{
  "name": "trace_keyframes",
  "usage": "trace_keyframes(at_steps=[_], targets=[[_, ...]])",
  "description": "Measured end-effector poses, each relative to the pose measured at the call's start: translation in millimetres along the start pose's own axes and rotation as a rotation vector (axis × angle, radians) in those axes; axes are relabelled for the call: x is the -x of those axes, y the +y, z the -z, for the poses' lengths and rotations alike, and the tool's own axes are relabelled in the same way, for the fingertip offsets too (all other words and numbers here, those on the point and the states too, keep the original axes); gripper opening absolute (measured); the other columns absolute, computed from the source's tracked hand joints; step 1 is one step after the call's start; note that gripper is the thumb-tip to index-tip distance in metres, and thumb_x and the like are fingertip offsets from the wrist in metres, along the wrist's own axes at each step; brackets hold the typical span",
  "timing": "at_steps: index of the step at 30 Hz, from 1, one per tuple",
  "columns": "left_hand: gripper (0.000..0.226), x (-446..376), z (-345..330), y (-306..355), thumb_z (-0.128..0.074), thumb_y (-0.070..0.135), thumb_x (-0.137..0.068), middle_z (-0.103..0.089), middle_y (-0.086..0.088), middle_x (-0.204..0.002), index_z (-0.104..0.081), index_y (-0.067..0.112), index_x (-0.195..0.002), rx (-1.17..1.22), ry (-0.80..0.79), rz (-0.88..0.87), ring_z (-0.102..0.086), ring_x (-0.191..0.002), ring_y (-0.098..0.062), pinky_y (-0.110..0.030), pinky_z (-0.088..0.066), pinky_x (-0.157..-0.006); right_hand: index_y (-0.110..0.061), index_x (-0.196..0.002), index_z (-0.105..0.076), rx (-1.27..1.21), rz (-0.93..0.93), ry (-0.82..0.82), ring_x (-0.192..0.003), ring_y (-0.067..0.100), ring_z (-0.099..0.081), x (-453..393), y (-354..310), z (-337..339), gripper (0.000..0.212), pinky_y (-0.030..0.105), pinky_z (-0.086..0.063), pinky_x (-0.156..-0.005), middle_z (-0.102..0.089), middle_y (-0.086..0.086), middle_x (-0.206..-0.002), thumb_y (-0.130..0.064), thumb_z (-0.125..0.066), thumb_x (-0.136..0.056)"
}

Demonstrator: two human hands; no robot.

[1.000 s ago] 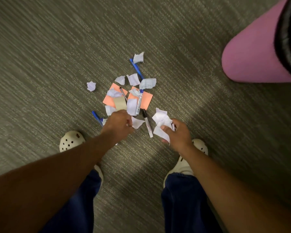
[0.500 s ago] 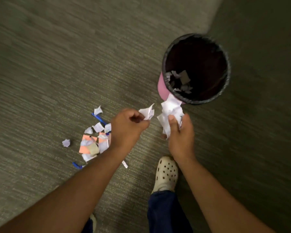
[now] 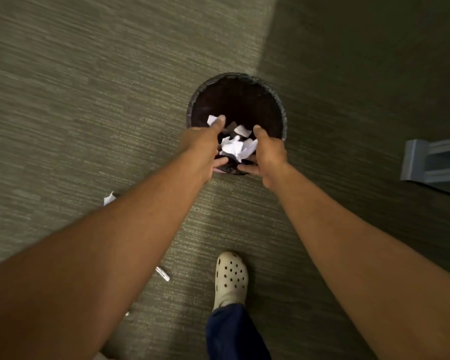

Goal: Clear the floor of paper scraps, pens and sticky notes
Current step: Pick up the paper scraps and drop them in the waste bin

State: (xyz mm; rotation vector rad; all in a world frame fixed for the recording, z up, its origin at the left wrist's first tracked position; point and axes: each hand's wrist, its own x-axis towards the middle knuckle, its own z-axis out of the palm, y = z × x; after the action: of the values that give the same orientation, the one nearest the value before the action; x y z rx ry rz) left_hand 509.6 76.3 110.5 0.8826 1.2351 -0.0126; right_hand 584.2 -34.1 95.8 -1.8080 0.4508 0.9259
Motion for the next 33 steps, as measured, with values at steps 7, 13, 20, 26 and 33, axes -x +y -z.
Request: trace_keyframes(at_steps=[7, 13, 20, 26, 33], targets=[[0.036, 10.8, 74.6, -63.6, -0.054, 0.050, -0.104, -0.073, -0.002, -0.106, -0.067, 0.017, -0.111, 0.149, 0.189, -0.111, -0.074, -0.085, -0.021, -0.039, -0.067, -0.062, -0.020, -0.139, -0.052, -0.189, 0.174, 0.107, -0.091, 0.020, -0.073, 23.5, 46.9, -15.0, 0.031, 0.036, -0.065, -0.072, -0.061, -0.006, -0.110, -0.022, -0.046, -0.109], [0.026, 21.1, 192.3, -181.7, -0.061, 0.034, -0.103, -0.063, -0.003, -0.073, -0.065, 0.016, -0.086, 0.174, 0.422, 0.021, -0.054, -0.051, -0.014, -0.024, -0.049, -0.039, -0.023, -0.098, -0.064, 0.247, 0.275, -0.115, -0.065, 0.011, -0.063, 68.3, 136.0, -60.6, 0.018, 0.024, -0.056, -0.050, -0.065, 0.001, -0.087, -0.009, -0.054, -0.104], [0.020, 16.8, 311.2, -274.5, -0.075, 0.024, -0.095, -0.070, -0.009, -0.083, -0.073, 0.004, -0.092, -0.203, 0.513, -0.017, -0.070, -0.086, -0.033, -0.045, -0.057, -0.084, -0.007, -0.116, -0.069, 0.957, 0.342, -0.474, -0.096, 0.025, -0.068, 54.7, 248.7, -139.1, 0.020, 0.041, -0.058, -0.091, -0.070, 0.006, -0.106, -0.008, -0.064, -0.096], [0.032, -17.9, 375.5, -311.5, -0.086, 0.040, -0.082, -0.067, -0.015, -0.116, -0.076, 0.017, -0.102, -0.593, 0.461, 0.055, -0.064, -0.114, -0.031, -0.044, -0.049, -0.104, -0.011, -0.137, -0.059, 1.415, 0.661, -0.637, -0.127, 0.035, -0.055, 1.8, 301.4, -231.4, 0.047, 0.042, -0.046, -0.109, -0.057, 0.015, -0.140, -0.003, -0.061, -0.090], [0.093, -76.5, 433.3, -321.2, -0.081, 0.034, -0.082, -0.019, -0.022, -0.170, -0.032, 0.021, -0.161, -0.920, 0.524, -0.038, -0.025, -0.155, -0.041, -0.050, -0.024, -0.124, -0.024, -0.153, -0.042, 1.788, 0.913, -0.547, -0.141, 0.037, -0.039, -36.1, 328.4, -299.7, 0.071, 0.048, -0.048, -0.109, -0.042, 0.012, -0.150, -0.003, -0.066, -0.090]])
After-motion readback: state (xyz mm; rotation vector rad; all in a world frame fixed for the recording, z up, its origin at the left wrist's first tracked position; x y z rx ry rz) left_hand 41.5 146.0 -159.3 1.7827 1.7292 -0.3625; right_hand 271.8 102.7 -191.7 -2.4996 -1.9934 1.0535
